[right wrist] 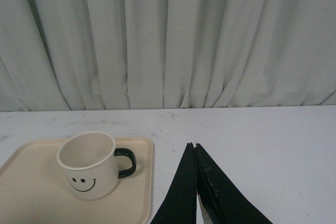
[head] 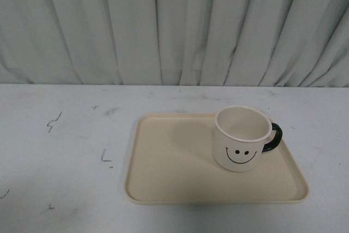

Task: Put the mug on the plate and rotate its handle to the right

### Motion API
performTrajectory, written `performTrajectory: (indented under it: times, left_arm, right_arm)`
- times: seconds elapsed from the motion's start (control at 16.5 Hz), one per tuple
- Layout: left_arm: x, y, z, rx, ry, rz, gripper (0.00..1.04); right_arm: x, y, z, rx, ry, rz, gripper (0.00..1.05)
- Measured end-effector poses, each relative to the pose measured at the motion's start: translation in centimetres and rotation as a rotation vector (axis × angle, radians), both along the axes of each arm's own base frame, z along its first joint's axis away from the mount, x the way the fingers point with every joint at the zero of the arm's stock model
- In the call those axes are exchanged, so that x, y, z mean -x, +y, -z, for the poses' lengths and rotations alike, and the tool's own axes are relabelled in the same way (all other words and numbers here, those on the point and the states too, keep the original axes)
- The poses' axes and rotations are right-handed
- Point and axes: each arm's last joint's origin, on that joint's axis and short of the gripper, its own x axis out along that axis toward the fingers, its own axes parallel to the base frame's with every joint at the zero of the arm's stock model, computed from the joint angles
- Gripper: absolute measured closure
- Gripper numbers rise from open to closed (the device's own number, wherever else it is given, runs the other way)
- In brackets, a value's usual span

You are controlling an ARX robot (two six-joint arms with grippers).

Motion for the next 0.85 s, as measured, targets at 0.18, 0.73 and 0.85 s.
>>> performTrajectory:
  times: [0.18, 0.73, 0.85]
  left_arm:
    - [0.0, 0.0, 0.0, 0.000, 0.000, 0.000, 0.07]
    - [0.0, 0.0, 0.0, 0.000, 0.000, 0.000, 0.07]
    - [0.0, 0.0, 0.0, 0.000, 0.000, 0.000, 0.07]
  right_arm:
    - [0.3, 0.0, 0.0, 0.000, -0.003, 0.000, 1.03]
    - [1.8, 0.0, 0.4, -0.003, 0.010, 0.000, 0.63]
    - [1.8, 0.0, 0.4, -0.003, 0.009, 0.000, 0.07]
